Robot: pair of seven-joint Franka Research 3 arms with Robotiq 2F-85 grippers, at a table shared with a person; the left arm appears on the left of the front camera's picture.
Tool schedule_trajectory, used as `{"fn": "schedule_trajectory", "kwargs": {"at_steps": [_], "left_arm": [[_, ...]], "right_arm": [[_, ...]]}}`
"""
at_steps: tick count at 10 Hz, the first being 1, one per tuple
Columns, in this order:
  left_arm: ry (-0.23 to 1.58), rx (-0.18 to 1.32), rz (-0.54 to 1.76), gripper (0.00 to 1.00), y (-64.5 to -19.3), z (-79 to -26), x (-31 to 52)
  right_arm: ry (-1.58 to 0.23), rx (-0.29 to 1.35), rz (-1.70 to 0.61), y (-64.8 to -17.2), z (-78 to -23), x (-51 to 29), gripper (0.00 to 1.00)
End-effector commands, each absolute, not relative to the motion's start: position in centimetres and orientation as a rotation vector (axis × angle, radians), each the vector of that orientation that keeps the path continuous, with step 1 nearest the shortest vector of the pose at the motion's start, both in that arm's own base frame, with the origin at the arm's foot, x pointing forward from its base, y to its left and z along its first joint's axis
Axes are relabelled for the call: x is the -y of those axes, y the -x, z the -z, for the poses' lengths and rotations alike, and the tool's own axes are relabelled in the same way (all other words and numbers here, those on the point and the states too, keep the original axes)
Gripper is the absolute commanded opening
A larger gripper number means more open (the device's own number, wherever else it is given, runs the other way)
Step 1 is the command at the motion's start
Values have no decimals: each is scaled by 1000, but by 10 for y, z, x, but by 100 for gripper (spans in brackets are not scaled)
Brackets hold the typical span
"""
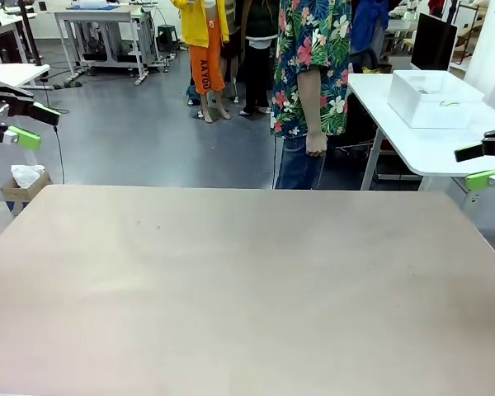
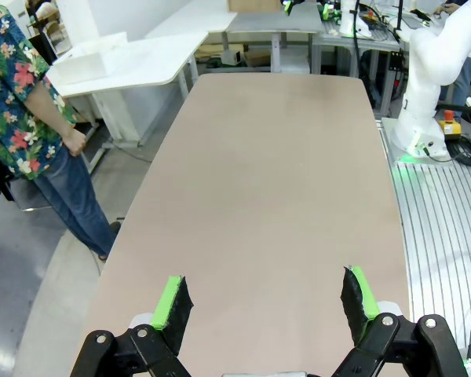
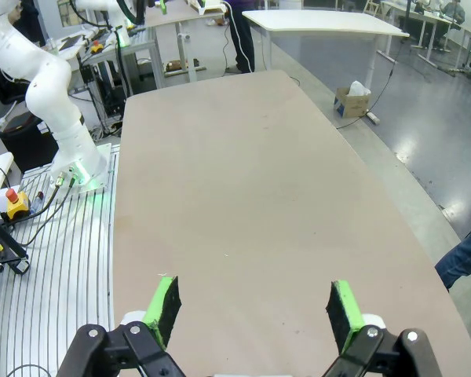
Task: Stack the cups and store them in the basket.
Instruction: Place the stack of Reusable plastic cups into the Pantry Basket.
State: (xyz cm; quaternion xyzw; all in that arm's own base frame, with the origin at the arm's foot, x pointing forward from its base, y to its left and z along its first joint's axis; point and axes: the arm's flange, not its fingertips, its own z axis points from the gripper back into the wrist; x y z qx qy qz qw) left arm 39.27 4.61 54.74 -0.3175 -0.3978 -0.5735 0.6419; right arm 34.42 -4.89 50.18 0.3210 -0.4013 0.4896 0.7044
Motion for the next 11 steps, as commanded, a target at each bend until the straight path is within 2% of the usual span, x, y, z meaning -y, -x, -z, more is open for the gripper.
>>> {"fn": "schedule_trajectory", "kwargs": {"at_steps": [1, 11], "left_arm": [[723, 904, 1297, 100, -394, -549, -46], [723, 904, 1297, 100, -394, -549, -46]], "right_arm": [[-731, 907, -1070, -345, -505, 48, 100], [-731, 907, -1070, -345, -505, 48, 100]]}}
